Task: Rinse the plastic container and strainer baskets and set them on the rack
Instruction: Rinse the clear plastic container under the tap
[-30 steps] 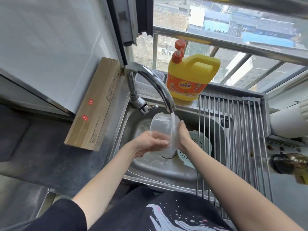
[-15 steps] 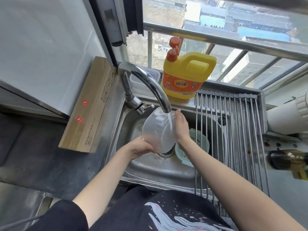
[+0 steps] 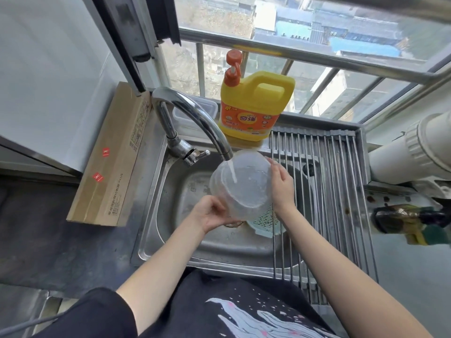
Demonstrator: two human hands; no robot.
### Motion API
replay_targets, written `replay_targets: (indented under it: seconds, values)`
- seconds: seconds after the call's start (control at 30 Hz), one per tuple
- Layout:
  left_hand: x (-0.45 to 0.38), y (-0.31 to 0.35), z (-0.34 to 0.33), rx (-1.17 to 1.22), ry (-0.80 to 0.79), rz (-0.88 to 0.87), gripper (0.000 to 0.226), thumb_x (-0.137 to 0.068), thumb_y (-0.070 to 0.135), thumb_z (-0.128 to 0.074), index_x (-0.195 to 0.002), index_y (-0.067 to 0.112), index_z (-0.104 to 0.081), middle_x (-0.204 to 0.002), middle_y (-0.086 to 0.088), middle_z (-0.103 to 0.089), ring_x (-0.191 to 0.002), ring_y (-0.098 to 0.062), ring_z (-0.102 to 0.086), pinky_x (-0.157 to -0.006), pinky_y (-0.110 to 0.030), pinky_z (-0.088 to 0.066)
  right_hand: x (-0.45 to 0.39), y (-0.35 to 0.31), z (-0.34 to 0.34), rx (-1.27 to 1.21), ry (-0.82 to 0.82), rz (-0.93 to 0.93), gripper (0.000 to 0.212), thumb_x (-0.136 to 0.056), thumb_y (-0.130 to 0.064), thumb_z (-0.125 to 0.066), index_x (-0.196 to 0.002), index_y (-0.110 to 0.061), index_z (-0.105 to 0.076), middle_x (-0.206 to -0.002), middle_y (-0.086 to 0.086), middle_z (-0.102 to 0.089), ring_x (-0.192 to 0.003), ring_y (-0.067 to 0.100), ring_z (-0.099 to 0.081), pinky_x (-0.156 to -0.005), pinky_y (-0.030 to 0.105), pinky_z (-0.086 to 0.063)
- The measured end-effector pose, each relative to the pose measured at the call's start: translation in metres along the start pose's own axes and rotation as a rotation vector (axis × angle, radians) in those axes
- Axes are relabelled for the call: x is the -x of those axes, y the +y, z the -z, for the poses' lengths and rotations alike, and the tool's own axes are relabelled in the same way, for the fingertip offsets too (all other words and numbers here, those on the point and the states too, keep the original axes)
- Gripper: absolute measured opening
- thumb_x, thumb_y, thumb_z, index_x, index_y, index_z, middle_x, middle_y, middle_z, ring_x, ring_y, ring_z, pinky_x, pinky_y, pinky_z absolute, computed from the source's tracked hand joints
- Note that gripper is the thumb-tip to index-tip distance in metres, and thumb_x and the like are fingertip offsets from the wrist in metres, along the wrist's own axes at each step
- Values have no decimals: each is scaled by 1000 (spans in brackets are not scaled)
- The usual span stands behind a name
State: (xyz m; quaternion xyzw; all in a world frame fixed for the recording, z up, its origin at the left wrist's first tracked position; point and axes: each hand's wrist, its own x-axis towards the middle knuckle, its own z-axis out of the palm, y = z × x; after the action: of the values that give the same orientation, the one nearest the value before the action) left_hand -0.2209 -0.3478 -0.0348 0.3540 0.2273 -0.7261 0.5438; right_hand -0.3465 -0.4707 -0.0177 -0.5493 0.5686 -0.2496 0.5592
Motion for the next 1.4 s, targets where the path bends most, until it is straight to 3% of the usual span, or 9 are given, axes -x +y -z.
replay_targets:
  seconds: [0.2, 0.3, 0.7, 0.83, 0.97, 1.03, 1.17, 1.27, 1.4]
  values:
    - [5, 15, -20, -5, -121, -19, 57, -89, 38, -35, -138, 14, -50, -130, -14, -56, -112, -32, -55, -96, -49, -41, 2, 1, 10, 14, 70, -76, 35, -101, -29, -38, -122, -11, -60, -106, -1, -63, -102, 16, -58, -75, 23, -48]
    - [12, 19, -27, -92, -154, -52, 64, -91, 61, -40, -132, 15, -57, -131, -12, -59, -113, -30, -60, -99, -43, -42, 4, 2, 6, -17, 79, -158, 35, -98, -31, -40, -119, -15, -63, -112, 2, -66, -108, 21, -60, -93, 40, -51]
    - [28, 13, 16, -494, -19, -520, 89, -73, 84, -29, -131, 22, -56, -119, -8, -68, -113, -21, -62, -93, -40, -51, 34, -3, -5, -314, -121, -212, 35, -101, -38, -38, -106, -20, -68, -103, -1, -71, -104, 18, -65, -85, 37, -54]
    - [49, 15, 17, -1090, 137, -827, 71, -63, 86, -46, -53, 19, -66, -52, -2, -66, -50, -11, -63, -62, -24, -53, 31, 5, -14, -243, -363, -537, 64, -96, -64, -20, -127, -21, -55, -139, 2, -51, -129, 29, -45, -97, 56, -38]
    - [49, 7, 22, -2352, 323, -1274, 61, -72, 75, -39, -45, 22, -54, -44, 7, -60, -39, -7, -52, -54, -16, -34, 26, 7, -14, -365, -464, -747, 86, -84, -80, -16, -135, -19, -49, -137, 11, -49, -123, 42, -48, -79, 55, -47]
    - [44, 2, 28, -2538, 176, -1391, 55, -74, 68, -41, -48, 23, -57, -44, 8, -59, -42, -9, -57, -69, -24, -39, 30, 2, -14, -329, -467, -705, 65, -89, -68, -36, -133, -22, -51, -132, 12, -54, -116, 40, -54, -77, 55, -53]
    - [33, 6, 45, -2486, 71, -1364, 10, -71, 31, -68, -79, 24, -71, -79, 8, -73, -87, -13, -71, -101, -40, -27, 31, 0, -11, -200, -250, -367, 46, -88, 4, -50, -128, -18, -53, -124, 13, -58, -96, 25, -62, -74, 56, -57]
    - [36, 10, 53, -2216, 299, -1203, 75, -66, -16, -60, -132, 18, -55, -134, 1, -58, -132, -15, -46, -118, -38, -16, 29, -2, 0, -316, -191, -278, 51, -85, 13, -50, -125, -17, -57, -116, 10, -61, -103, 27, -61, -80, 53, -56]
    - [44, 14, 47, -1494, 443, -1003, 74, -82, -19, -41, -146, 17, -36, -144, 2, -44, -133, -12, -40, -111, -31, -32, 29, -4, 8, -298, -197, -115, 46, -85, 5, -62, -122, -21, -62, -118, 3, -66, -106, 22, -64, -91, 40, -54]
